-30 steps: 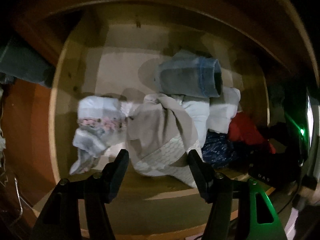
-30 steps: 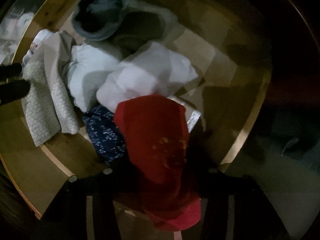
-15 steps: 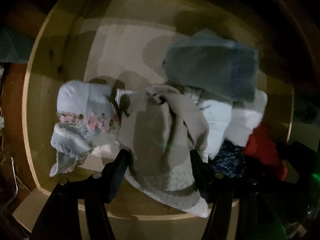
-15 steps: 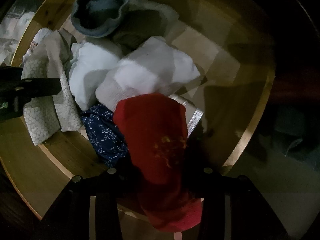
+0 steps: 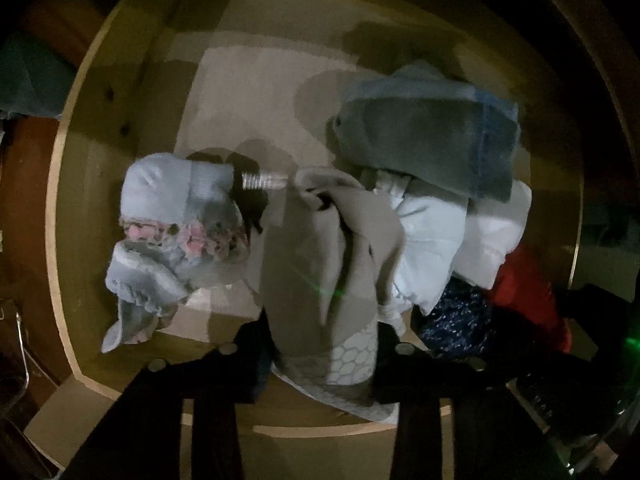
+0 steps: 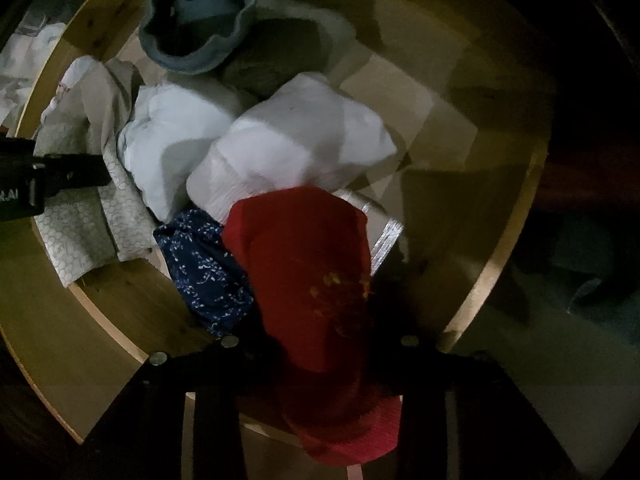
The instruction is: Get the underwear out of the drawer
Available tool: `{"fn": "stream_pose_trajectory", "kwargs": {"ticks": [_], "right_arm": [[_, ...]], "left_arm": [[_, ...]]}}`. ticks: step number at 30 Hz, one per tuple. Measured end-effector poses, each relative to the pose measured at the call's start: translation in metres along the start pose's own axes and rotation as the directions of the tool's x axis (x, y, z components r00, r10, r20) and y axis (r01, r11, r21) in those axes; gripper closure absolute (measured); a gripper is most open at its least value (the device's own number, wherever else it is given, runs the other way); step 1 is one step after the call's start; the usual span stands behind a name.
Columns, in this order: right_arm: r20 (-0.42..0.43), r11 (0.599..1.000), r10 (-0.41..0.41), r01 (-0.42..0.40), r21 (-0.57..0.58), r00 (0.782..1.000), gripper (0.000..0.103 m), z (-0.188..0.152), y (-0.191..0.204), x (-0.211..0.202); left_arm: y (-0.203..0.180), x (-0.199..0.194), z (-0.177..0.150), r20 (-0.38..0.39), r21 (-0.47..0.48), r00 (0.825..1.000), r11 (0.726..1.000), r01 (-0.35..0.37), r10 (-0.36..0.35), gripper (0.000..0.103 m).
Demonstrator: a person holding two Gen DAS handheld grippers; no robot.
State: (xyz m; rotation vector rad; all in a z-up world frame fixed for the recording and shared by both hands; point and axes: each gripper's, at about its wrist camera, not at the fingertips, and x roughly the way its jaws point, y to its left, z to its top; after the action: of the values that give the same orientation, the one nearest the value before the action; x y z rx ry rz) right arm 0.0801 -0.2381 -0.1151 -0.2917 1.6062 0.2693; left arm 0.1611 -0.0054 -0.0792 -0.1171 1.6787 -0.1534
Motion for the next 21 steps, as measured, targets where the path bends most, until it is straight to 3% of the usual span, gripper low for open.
{"fn": "stream_pose_trajectory", "kwargs": {"ticks": [8, 15, 21], "right_arm": [[0.056, 1.000, 0.000, -0.002, 0.031, 0.998, 0.072, -0.010, 0.004, -0.015], [0.133, 0.995, 0.041, -0.052, 0.082, 0.990, 0.072, -0.015, 0.006, -0.034], [0.227, 0.973, 0.092, -0.136, 0.186, 0.970, 0.072, -0.020, -0.002, -0.050]], "left_arm": [[0.005, -0.013, -0.013, 0.038, 0.005, 0.999, 1.000, 0.005, -0.005, 0.075], [0.007, -0.046, -0.026, 0.095, 0.061, 0.995, 0.998, 0.035, -0.041, 0.075], [0.014, -0.069, -0.036, 0.138, 0.081, 0.987, 0.995, 0.066, -0.077, 0.075]]}}
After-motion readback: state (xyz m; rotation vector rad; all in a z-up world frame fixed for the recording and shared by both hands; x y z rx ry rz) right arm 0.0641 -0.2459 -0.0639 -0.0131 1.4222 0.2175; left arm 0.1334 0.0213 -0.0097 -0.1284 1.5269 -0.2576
